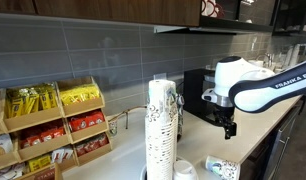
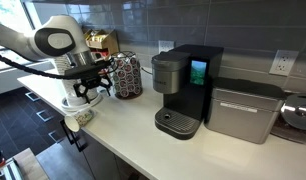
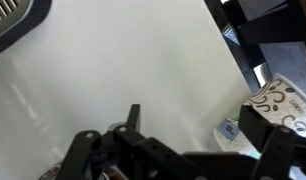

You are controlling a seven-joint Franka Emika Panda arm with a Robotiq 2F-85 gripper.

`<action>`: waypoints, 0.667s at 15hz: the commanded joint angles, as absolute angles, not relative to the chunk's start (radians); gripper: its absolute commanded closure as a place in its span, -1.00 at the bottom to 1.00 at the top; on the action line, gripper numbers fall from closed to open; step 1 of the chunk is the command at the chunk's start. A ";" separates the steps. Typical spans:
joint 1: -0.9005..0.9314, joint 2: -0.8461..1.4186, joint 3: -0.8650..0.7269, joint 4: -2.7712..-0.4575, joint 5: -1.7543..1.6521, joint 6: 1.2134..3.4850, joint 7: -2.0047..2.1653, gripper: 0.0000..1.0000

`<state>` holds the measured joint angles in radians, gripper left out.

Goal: Put the cup on the table

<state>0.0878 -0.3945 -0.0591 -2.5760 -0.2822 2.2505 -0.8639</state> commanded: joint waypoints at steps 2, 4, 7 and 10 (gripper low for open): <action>0.124 -0.522 -0.127 -2.667 -0.224 2.218 -1.163 -1.00; 0.125 -0.548 -0.139 -2.695 -0.206 2.199 -1.250 -1.00; 0.096 -0.513 -0.107 -2.671 -0.225 2.207 -1.194 -1.00; 0.097 -0.522 -0.107 -2.682 -0.225 2.205 -1.198 -1.00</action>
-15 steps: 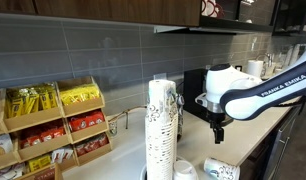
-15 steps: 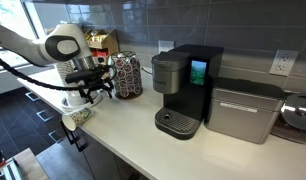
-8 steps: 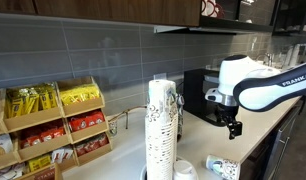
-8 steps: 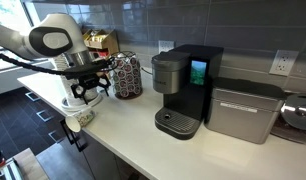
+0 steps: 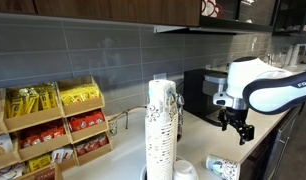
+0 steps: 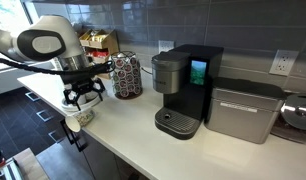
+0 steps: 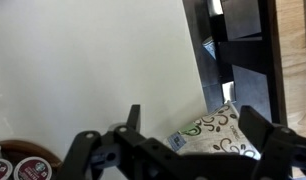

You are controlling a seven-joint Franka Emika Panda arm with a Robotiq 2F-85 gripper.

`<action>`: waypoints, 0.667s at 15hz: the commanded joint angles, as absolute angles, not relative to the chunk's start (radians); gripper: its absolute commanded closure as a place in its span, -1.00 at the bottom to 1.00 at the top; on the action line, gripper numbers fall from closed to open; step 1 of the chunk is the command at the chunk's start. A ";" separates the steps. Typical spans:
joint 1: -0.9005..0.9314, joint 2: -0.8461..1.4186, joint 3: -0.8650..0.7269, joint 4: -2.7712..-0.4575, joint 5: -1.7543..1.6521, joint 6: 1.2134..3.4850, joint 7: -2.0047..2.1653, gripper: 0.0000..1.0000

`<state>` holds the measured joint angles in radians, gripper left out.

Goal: Put the cup on the table

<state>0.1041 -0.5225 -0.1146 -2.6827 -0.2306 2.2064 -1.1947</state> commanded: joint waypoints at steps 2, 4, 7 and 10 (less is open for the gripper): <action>0.101 -0.530 -0.121 -2.692 -0.213 2.206 -1.223 -1.00; 0.113 -0.555 -0.152 -2.714 -0.164 2.203 -1.264 -1.00; 0.131 -0.591 -0.192 -2.746 -0.061 2.197 -1.348 -1.00; 0.138 -0.612 -0.217 -2.784 0.020 2.197 -1.424 -1.00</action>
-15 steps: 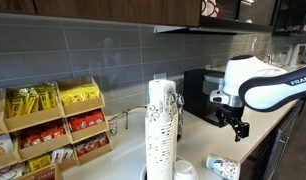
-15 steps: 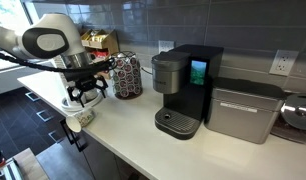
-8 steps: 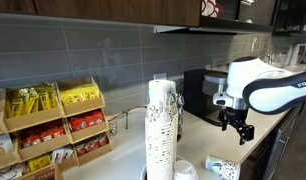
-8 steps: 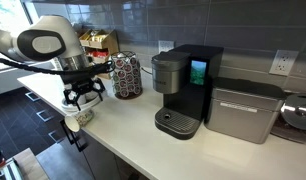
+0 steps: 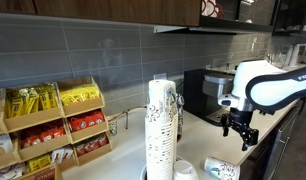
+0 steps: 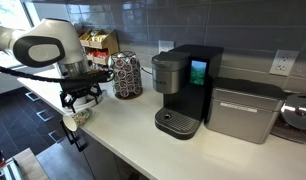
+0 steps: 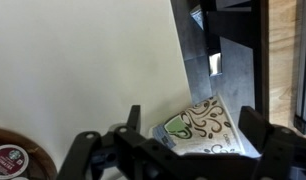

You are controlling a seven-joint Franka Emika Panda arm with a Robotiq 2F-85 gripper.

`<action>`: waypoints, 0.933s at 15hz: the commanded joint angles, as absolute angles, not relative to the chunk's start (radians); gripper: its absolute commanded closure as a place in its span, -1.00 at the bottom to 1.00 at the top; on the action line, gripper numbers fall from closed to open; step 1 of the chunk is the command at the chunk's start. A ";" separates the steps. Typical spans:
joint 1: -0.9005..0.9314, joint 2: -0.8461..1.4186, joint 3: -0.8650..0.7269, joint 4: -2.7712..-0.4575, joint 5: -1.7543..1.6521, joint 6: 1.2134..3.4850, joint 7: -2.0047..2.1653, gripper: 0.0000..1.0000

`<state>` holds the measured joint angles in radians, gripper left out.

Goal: Put the cup on the table

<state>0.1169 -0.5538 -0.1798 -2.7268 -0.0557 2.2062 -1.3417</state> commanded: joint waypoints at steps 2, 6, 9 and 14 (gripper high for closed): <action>0.154 -0.582 -0.229 -2.749 0.074 2.179 -1.473 -1.00; 0.163 -0.565 -0.225 -2.749 0.146 2.207 -1.520 -1.00; 0.140 -0.567 -0.196 -2.749 0.143 2.201 -1.501 -1.00; 0.138 -0.567 -0.192 -2.747 0.146 2.201 -1.501 -1.00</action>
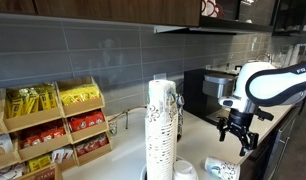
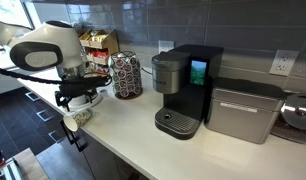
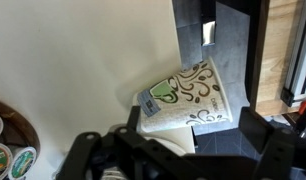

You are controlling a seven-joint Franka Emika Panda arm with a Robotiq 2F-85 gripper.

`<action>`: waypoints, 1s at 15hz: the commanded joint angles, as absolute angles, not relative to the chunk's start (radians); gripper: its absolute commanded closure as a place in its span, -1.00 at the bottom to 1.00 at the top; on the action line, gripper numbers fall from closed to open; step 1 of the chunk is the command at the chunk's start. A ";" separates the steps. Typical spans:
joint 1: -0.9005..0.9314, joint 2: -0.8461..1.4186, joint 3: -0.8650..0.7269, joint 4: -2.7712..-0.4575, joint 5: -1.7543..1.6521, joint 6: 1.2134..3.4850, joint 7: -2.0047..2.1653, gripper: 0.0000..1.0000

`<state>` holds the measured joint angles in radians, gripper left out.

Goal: Put the cup on the table

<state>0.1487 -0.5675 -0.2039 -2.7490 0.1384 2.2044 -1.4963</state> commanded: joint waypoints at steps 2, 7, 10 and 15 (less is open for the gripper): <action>0.150 -0.528 -0.192 -2.748 0.134 2.180 -1.526 -1.00; 0.189 -0.474 -0.187 -2.753 0.206 2.185 -1.573 -1.00; 0.186 -0.458 -0.175 -2.752 0.226 2.194 -1.563 -1.00; 0.190 -0.426 -0.168 -2.750 0.271 2.223 -1.570 -1.00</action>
<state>0.1891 -0.4533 -0.1760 -2.7512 0.2252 2.1967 -1.5375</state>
